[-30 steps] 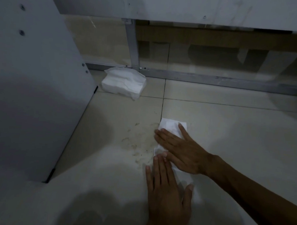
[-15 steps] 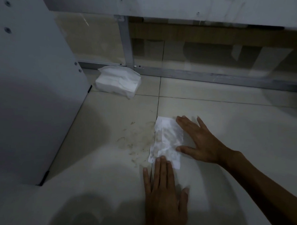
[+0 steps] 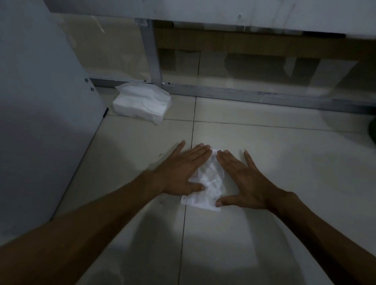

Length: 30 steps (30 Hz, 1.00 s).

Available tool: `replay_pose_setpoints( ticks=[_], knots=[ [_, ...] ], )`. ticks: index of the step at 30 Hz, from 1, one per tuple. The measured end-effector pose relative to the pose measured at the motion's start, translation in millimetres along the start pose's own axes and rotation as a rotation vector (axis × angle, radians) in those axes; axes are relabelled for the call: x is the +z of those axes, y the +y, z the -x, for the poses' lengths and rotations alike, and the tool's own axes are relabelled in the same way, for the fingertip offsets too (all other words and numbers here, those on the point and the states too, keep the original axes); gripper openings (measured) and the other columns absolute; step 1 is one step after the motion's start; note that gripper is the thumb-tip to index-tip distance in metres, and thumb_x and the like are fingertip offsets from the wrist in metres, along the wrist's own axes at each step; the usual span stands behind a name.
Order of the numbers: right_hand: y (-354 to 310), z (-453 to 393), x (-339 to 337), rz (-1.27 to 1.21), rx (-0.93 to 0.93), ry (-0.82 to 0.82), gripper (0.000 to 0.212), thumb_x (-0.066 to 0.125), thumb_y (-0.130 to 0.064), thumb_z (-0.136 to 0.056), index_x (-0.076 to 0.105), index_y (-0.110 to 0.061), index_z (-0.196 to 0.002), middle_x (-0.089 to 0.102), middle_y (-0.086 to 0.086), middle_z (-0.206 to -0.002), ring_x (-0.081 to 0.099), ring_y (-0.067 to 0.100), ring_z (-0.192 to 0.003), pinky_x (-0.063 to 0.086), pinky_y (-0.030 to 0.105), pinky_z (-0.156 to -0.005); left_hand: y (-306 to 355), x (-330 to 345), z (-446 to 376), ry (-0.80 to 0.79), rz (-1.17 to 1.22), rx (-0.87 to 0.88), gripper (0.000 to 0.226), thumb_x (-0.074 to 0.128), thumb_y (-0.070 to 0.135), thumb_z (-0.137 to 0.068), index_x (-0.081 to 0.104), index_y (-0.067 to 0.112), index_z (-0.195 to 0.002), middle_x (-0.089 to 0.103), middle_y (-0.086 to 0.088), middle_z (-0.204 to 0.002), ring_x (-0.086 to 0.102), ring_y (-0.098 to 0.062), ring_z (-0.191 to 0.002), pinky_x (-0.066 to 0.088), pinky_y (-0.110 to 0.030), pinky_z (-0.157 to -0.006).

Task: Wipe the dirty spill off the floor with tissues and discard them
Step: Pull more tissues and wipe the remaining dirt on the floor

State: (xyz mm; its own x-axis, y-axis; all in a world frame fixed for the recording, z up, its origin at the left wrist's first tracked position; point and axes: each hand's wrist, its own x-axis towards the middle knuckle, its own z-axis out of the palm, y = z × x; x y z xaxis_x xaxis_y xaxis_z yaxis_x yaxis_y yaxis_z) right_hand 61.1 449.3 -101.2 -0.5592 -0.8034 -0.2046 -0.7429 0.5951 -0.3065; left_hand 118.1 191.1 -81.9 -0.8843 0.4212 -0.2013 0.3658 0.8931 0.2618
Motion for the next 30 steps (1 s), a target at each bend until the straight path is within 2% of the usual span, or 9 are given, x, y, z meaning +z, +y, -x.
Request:
replay_pose_setpoints(
  ticks=[4, 8, 13, 20, 30],
  knots=[
    [2, -4, -1, 0.022, -0.003, -0.033, 0.131, 0.044, -0.096, -0.074, -0.016, -0.02, -0.162, -0.016, -0.002, -0.171, -0.021, 0.006, -0.155, -0.024, 0.044, -0.123, -12, -9, -18, -0.163, -0.095, 0.056, 0.12, 0.049, 0.085, -0.081, -0.012, 0.021, -0.162, -0.013, 0.001, -0.172, -0.014, -0.011, -0.157, -0.017, -0.047, -0.125],
    [3, -5, -2, 0.046, -0.027, -0.034, 0.127, 0.044, -0.094, -0.076, -0.014, -0.02, -0.162, -0.015, -0.003, -0.17, -0.021, 0.005, -0.155, -0.026, 0.042, -0.122, -19, -6, -21, -0.219, -0.126, 0.045, 0.129, 0.054, 0.09, -0.073, -0.014, 0.023, -0.161, -0.016, 0.003, -0.171, -0.015, -0.009, -0.156, -0.019, -0.047, -0.124],
    [2, -2, -1, 0.088, -0.052, -0.022, 0.118, 0.037, -0.093, -0.081, -0.01, -0.022, -0.163, -0.015, -0.003, -0.17, -0.019, 0.007, -0.156, -0.021, 0.052, -0.123, -21, 1, -16, -0.175, -0.13, 0.08, 0.124, 0.051, 0.089, -0.076, -0.011, 0.024, -0.162, -0.014, 0.003, -0.171, -0.014, -0.008, -0.156, -0.021, -0.044, -0.123],
    [-2, 4, -1, 0.149, -0.088, 0.013, 0.106, 0.026, -0.088, -0.088, -0.007, -0.021, -0.164, -0.008, -0.001, -0.172, -0.014, 0.011, -0.158, -0.016, 0.06, -0.123, -16, 0, -4, -0.178, -0.169, 0.125, 0.109, 0.043, 0.082, -0.088, -0.009, 0.021, -0.163, -0.011, 0.0, -0.172, -0.012, -0.011, -0.157, -0.01, -0.047, -0.127],
    [-5, 12, 12, 0.138, -0.161, 0.112, 0.086, 0.035, -0.068, -0.102, 0.004, -0.017, -0.164, 0.004, 0.001, -0.172, -0.003, 0.014, -0.159, -0.004, 0.066, -0.123, -10, 7, 14, -0.121, -0.183, 0.182, 0.089, 0.033, 0.066, -0.101, -0.003, 0.013, -0.163, -0.004, -0.006, -0.172, -0.009, -0.014, -0.158, -0.005, -0.049, -0.127]
  ],
)
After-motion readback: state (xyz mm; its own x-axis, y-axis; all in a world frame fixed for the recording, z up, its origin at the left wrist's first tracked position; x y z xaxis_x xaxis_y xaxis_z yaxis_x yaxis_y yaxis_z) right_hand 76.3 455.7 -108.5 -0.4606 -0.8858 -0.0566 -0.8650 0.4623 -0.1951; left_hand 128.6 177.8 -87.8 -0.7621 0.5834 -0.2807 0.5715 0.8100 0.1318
